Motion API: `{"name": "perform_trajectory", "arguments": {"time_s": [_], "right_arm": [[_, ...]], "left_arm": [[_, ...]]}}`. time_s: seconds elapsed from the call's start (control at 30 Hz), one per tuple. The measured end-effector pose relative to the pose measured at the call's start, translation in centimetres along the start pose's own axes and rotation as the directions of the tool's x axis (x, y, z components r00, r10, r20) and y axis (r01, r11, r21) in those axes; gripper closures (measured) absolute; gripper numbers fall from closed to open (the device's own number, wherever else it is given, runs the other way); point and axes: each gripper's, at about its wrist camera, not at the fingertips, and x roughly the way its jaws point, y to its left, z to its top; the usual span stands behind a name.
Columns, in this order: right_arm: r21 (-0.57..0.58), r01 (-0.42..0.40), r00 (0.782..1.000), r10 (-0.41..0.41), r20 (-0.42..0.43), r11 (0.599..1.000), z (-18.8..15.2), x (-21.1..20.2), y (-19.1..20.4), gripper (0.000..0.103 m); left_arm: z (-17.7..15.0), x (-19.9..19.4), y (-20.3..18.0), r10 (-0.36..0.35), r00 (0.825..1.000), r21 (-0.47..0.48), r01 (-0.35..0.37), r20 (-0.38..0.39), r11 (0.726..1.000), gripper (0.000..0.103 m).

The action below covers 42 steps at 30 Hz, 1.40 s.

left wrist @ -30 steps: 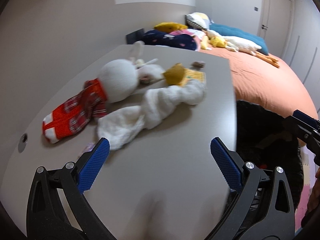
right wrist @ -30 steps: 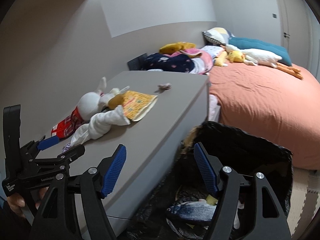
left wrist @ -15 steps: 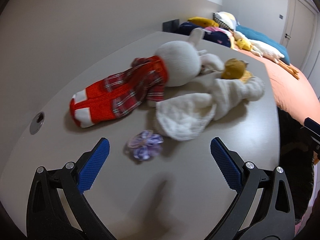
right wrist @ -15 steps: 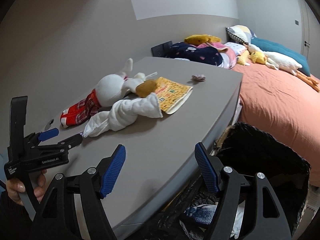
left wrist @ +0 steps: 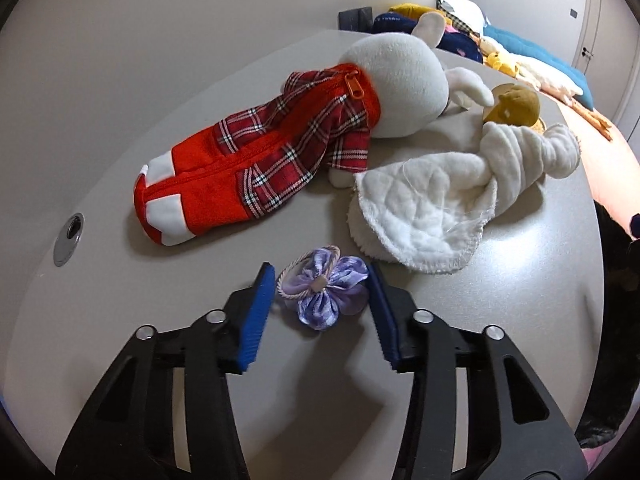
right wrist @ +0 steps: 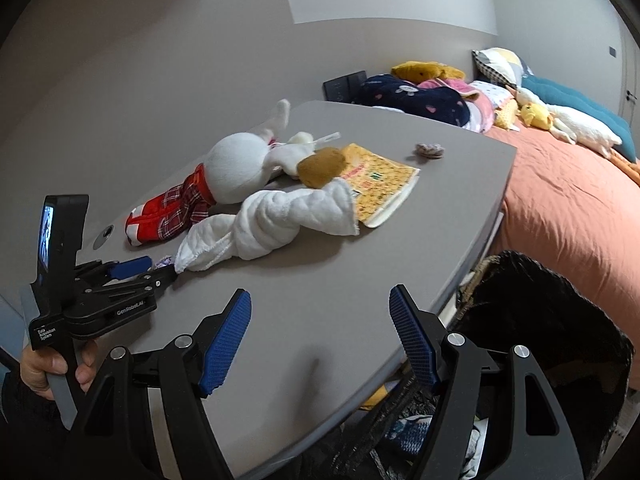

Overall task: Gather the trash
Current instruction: 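Grasp the purple flower hair tie with the left tool while the right tool grasps the white towel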

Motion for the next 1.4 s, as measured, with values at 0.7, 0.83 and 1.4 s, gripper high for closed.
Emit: {"name": "perform_trajectory", "arguments": {"time_s": [0.7,0.83,1.4], "right_arm": [[-0.161,-0.023,1.0,0.02,-0.023,0.987,4.2,4.8,6.3,0.031],[-0.128,0.02,0.999,-0.024,-0.027,0.992,5.2,6.8,6.2,0.031],[-0.087,0.056,0.996,-0.062,-0.057,0.995,5.0,9.5,5.2,0.058]], "left_arm": [[1.4,-3.2,5.7,0.009,0.997,-0.143,0.002,0.074,0.99,0.073],[1.4,-3.4,6.0,0.005,0.997,-0.152,0.006,0.074,0.988,0.073],[1.5,-2.9,5.3,-0.011,0.998,-0.144,0.019,0.06,0.989,0.073]]}}
